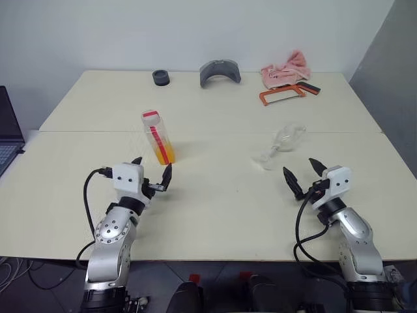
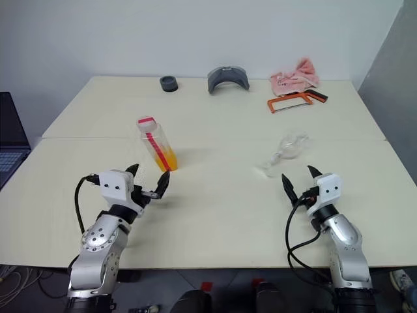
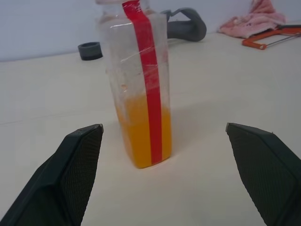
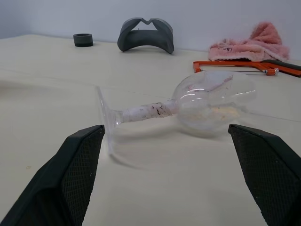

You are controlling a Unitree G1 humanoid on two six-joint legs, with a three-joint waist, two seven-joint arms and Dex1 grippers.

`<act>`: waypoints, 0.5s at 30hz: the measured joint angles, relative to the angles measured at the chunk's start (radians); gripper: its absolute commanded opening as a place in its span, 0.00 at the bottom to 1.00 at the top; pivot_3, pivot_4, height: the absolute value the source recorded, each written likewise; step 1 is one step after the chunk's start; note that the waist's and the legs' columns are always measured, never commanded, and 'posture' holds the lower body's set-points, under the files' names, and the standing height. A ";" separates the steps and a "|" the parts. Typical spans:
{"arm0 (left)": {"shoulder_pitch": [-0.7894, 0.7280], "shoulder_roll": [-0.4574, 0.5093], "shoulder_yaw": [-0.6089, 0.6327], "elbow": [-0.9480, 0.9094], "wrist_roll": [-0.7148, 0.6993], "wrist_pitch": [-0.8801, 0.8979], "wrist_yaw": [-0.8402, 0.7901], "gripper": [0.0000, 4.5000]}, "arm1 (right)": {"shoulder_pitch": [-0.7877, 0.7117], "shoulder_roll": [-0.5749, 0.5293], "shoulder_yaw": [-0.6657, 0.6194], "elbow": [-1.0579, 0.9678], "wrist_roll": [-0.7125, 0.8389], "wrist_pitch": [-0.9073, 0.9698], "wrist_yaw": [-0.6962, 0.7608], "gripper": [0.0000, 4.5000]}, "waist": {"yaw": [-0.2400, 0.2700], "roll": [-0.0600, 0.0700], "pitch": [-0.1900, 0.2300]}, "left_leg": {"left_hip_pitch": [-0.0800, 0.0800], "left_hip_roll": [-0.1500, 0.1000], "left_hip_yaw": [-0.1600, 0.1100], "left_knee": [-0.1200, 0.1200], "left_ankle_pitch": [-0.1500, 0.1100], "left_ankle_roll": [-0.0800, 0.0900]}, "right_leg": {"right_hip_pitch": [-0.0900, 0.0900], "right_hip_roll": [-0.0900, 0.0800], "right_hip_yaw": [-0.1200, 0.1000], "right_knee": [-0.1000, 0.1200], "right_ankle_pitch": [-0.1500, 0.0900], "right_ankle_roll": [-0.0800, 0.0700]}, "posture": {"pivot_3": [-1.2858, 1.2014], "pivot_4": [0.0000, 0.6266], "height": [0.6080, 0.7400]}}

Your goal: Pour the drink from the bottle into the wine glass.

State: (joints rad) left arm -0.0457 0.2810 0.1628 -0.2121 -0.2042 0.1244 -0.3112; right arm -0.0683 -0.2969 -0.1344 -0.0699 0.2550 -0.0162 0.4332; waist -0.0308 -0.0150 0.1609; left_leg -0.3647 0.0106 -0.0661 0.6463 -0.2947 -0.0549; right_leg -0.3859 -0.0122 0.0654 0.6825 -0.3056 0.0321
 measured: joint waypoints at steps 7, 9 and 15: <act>-0.001 -0.001 0.010 0.017 -0.053 -0.029 -0.029 1.00 | 0.001 -0.001 -0.001 0.000 0.001 0.000 0.000 1.00 | 0.000 0.000 0.000 | 0.000 0.000 0.000 0.000 0.000 0.000 | 0.000 0.000 0.000 0.000 0.000 0.000 | 0.52 0.24 1.00; -0.003 -0.002 0.018 0.021 -0.051 -0.030 -0.021 1.00 | 0.003 -0.004 0.000 -0.001 0.003 0.001 0.004 1.00 | 0.000 0.000 0.000 | 0.000 0.000 0.000 0.000 0.000 0.000 | 0.000 0.000 0.000 0.000 0.000 0.000 | 0.52 0.24 1.00; -0.042 -0.037 0.046 0.036 -0.014 -0.026 0.095 1.00 | 0.007 -0.064 0.001 -0.065 0.051 0.046 0.084 1.00 | 0.000 0.000 0.000 | 0.000 0.000 -0.001 0.000 0.000 0.000 | 0.001 0.000 -0.001 0.000 0.000 0.000 | 0.52 0.24 1.00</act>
State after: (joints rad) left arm -0.0876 0.2443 0.2084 -0.1763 -0.2182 0.0983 -0.2161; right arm -0.0612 -0.3605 -0.1333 -0.1349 0.3056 0.0302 0.5174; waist -0.0304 -0.0151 0.1609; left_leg -0.3648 0.0101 -0.0671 0.6466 -0.2947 -0.0548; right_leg -0.3853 -0.0122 0.0649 0.6824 -0.3056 0.0322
